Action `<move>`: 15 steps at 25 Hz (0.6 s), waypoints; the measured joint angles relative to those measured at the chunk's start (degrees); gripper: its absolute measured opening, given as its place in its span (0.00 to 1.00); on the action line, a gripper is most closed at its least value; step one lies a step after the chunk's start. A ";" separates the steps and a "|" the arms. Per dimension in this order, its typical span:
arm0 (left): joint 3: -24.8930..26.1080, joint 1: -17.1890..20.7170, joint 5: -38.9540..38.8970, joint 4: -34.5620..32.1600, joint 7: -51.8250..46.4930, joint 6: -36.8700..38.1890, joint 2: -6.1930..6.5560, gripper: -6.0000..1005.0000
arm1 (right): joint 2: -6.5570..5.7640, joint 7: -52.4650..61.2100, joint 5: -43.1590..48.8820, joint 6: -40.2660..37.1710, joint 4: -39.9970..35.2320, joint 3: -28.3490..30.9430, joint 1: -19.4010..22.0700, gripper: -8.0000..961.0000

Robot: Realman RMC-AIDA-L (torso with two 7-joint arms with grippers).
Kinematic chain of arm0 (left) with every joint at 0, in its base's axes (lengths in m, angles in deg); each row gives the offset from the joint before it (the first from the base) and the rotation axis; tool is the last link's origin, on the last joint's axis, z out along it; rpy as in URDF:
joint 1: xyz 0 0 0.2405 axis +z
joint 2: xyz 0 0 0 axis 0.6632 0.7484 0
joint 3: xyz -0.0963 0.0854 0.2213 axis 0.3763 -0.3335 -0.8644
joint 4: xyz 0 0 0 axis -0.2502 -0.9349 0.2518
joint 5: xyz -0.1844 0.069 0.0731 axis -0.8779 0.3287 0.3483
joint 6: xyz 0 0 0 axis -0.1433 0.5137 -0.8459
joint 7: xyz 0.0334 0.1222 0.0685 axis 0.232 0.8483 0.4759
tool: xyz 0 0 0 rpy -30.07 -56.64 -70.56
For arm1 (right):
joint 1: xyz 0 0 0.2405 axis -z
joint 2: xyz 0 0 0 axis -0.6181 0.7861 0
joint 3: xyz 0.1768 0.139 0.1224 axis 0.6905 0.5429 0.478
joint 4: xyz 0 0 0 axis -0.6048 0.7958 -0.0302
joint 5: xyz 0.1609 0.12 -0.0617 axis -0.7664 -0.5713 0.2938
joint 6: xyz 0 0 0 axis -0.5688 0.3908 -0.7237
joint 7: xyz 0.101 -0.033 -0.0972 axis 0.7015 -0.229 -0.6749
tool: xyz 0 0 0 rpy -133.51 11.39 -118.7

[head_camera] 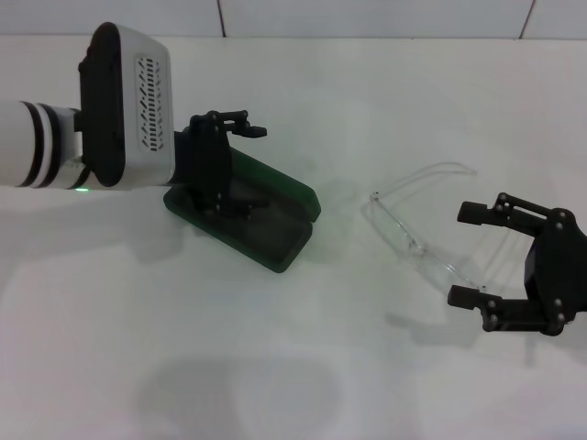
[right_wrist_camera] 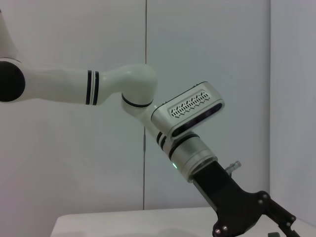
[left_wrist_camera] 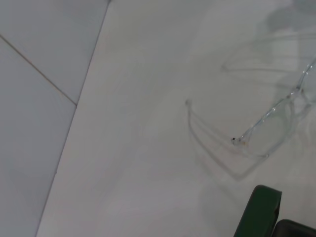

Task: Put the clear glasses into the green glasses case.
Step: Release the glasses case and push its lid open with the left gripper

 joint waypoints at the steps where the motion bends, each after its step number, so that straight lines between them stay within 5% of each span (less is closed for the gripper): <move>1: 0.00 -0.03 0.30 -0.09 0.00 -0.04 0.05 0.87 | 0.00 0.00 0.00 0.00 0.00 0.00 0.00 0.90; 10: -0.09 0.35 3.20 -0.64 0.32 -0.60 -0.09 0.86 | 0.17 -0.01 0.00 -0.13 0.06 0.00 0.00 0.90; 15: -0.27 0.45 3.32 -0.67 0.36 -1.44 -0.18 0.69 | 0.17 0.00 0.00 -0.36 0.14 -0.15 0.00 0.90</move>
